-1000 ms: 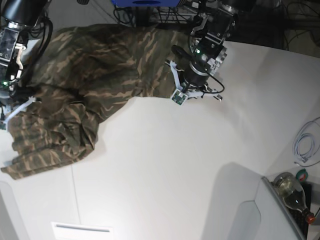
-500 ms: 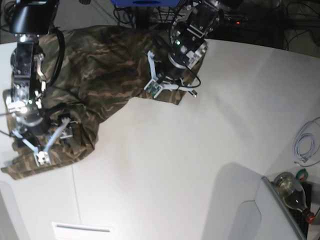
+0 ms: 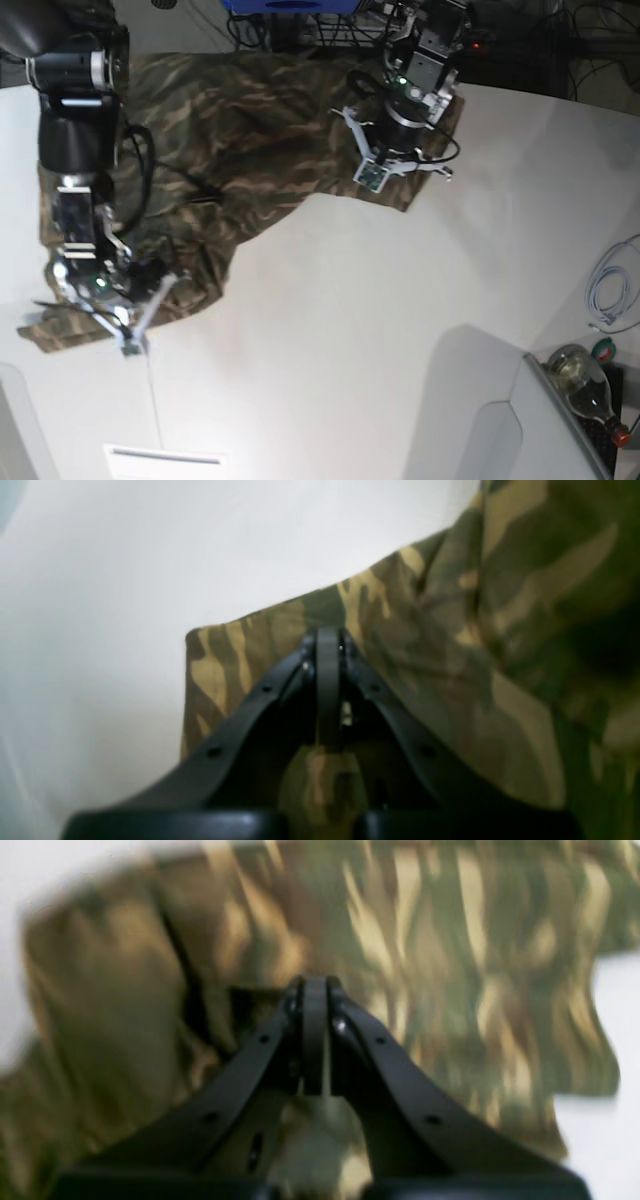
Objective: Layout the t-shirt on the table in an organized manner, then fold the t-shirt properly
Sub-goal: 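Regrasp the shirt body with the right gripper and lift it, then drag the held shirt with the right gripper toward the left gripper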
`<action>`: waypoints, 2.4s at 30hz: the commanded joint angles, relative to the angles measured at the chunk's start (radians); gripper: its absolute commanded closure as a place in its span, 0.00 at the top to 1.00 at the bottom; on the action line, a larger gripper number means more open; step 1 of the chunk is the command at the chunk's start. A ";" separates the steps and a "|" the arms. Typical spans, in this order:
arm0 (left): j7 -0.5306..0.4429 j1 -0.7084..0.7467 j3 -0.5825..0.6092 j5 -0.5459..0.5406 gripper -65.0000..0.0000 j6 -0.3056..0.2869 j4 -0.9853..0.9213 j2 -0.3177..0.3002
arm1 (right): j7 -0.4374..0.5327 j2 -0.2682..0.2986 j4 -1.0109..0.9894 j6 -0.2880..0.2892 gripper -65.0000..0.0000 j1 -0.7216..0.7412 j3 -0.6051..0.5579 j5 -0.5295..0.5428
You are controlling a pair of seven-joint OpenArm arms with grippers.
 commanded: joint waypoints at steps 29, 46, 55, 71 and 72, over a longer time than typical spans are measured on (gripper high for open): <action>0.103 0.078 -0.084 0.012 0.00 -0.011 0.103 -0.004 | 0.320 -0.135 -0.660 -0.207 0.01 0.347 -0.001 0.006; 0.104 0.085 -0.098 0.010 0.00 -0.011 0.120 -0.008 | -0.021 -0.198 0.251 -0.162 0.38 -0.015 -0.427 0.009; 0.104 0.081 -0.099 0.010 0.00 -0.011 0.120 -0.012 | -0.088 -0.196 0.376 -0.167 0.74 -0.161 -0.554 0.009; 0.104 0.091 -0.099 0.010 0.00 -0.011 0.121 -0.011 | -0.157 -0.149 0.472 -0.162 0.00 -0.173 -0.373 0.009; 0.104 0.091 -0.099 0.010 0.00 -0.011 0.123 -0.009 | -0.170 -0.130 0.500 -0.162 0.00 -0.173 -0.361 0.009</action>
